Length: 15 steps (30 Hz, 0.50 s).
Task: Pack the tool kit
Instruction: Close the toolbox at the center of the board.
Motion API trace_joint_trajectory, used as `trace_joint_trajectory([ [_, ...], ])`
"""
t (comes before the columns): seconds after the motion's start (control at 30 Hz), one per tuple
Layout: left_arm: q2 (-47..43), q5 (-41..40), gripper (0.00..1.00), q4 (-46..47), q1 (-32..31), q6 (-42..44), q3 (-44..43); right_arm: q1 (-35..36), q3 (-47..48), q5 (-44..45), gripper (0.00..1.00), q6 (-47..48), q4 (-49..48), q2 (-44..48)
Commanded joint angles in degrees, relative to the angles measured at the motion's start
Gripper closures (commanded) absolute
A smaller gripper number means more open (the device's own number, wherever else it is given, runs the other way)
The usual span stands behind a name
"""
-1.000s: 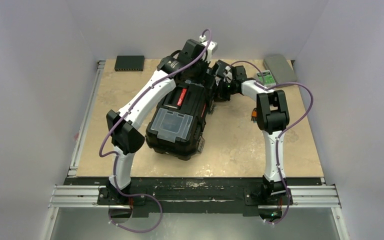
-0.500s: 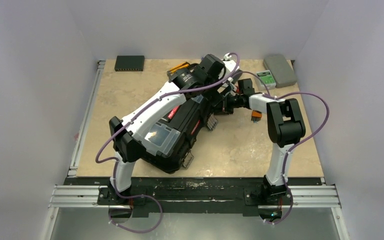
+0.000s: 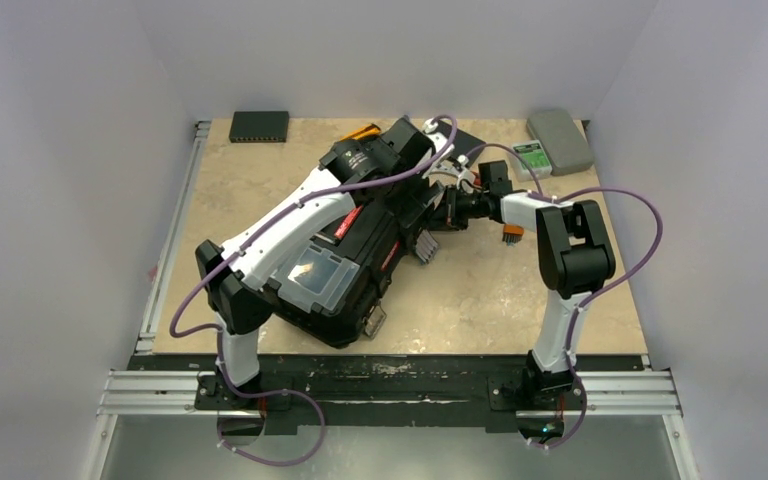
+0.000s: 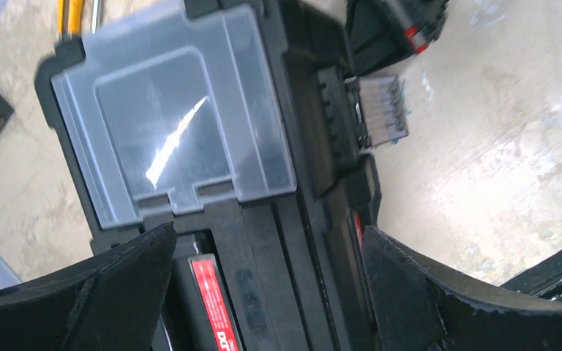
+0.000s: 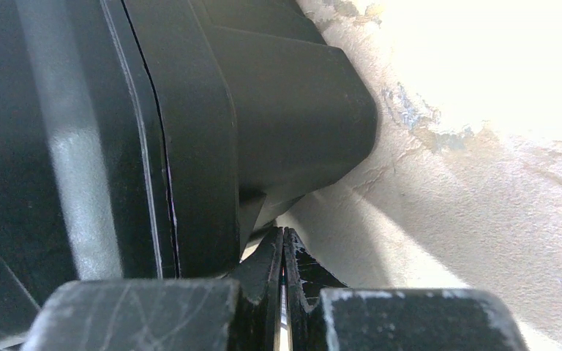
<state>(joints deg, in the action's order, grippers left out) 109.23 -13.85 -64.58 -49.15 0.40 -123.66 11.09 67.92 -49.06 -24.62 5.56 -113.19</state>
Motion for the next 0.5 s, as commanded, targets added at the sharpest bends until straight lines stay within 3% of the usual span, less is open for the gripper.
trace_joint_trajectory([
  [0.0, -4.5, -6.2, 0.06, -1.2, -0.9, -3.1, 4.3, 1.5, -3.4, -6.5, 1.0, -3.1, -1.4, 4.4],
  [0.2, -6.4, -5.9, 0.09, -2.1, -2.6, -2.5, 3.5, 1.4, -6.6, -7.3, 1.0, -5.2, -3.7, 8.4],
  [0.47, -5.2, 1.1, 0.28, -2.7, -3.8, -1.3, 1.0, 1.5, -7.1, -6.4, 1.0, -6.6, -3.7, 11.5],
])
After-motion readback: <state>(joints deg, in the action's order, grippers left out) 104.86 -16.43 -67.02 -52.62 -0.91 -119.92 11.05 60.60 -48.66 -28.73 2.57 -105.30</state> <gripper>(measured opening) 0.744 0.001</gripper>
